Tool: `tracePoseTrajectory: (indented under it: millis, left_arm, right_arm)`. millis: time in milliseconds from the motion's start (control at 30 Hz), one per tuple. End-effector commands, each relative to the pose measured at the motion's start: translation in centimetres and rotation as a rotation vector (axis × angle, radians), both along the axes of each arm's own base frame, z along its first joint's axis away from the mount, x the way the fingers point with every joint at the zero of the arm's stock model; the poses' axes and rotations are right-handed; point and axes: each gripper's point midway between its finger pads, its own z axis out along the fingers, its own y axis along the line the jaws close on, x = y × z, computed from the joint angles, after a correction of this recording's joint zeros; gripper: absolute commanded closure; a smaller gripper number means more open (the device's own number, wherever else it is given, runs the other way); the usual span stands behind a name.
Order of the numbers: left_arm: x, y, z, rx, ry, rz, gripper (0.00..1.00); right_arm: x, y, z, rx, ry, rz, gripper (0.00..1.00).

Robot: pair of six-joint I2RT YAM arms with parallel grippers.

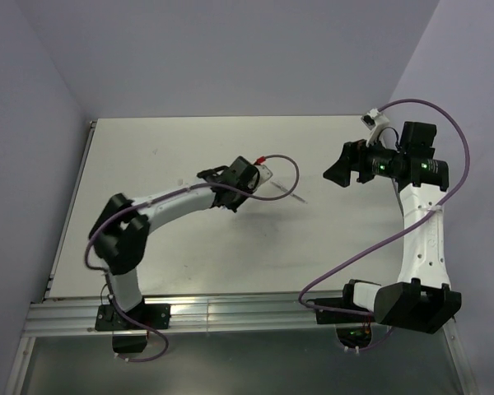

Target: Insert the pens into the pen caps

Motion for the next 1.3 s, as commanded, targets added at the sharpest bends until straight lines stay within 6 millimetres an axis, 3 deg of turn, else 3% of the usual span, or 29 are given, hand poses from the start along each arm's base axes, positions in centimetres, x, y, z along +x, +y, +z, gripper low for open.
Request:
tracePoseTrajectory:
  millis: [0,33,67,133,167,233,267,333,367,467,500,633,800,1033,1267]
  left_arm:
    - [2.6,0.8,10.6,-0.006,-0.39,-0.168,1.0]
    - [2.4,1.2,13.2,0.012,-0.476,-0.239,1.0]
    - [1.8,1.9,12.7,0.041,-0.492,-0.286,1.0]
    - [1.7,1.7,15.3,0.024,-0.626,-0.36,1.0]
    - [0.8,2.7,15.8,0.087,-0.707,-0.447,1.0]
    - [0.1,1.8,18.4,0.082,-0.903,-0.528,1.0]
    - [-1.0,2.5,17.5,0.168,-0.96,-0.63,1.0]
    - [-2.6,1.8,18.9,0.158,-1.07,-0.745,1.0]
    - [-3.1,2.0,18.2,0.223,-1.095,-0.818,1.0]
    - [-4.5,1.5,18.5,0.3,-1.193,-0.949,1.0]
    - [-5.1,1.2,18.6,0.312,-1.224,-0.983,1.0]
    - [-7.0,0.6,18.3,0.427,-1.372,-1.127,1.0]
    - [-8.5,-0.9,18.6,0.411,-1.444,-1.168,1.0]
    - [-7.8,-2.1,19.6,0.36,-1.402,-1.085,1.0]
    - [-6.6,-2.8,20.2,0.332,-1.365,-1.012,1.0]
  right_arm:
    - [-0.3,0.8,2.4,0.022,-0.062,0.075,0.0]
    - [-0.3,0.9,2.5,0.029,-0.062,0.084,0.0]
    - [-0.2,1.1,2.9,0.04,-0.069,0.096,0.0]
    - [-0.2,1.4,3.2,0.054,-0.076,0.113,0.0]
    - [-0.4,1.8,3.4,0.077,-0.078,0.135,0.0]
    - [-0.1,2.3,2.9,0.099,-0.042,0.151,0.0]
    - [-0.3,3.3,2.7,0.104,-0.025,0.188,0.03]
    - [-0.8,4.9,1.9,0.119,0.026,0.248,0.09]
    - [-1.6,6.8,1.2,0.121,0.052,0.315,0.11]
    - [-3.2,10.0,-0.8,0.096,0.117,0.416,0.17]
    - [-4.3,11.9,-1.3,0.096,0.143,0.484,0.19]
    - [-5.7,15.0,-3.3,0.104,0.25,0.585,0.25]
    - [-6.2,17.4,-4.2,0.116,0.318,0.646,0.28]
    - [-7.2,19.4,-5.1,0.142,0.383,0.706,0.29]
    - [-7.5,19.8,-5.5,0.148,0.408,0.725,0.37]
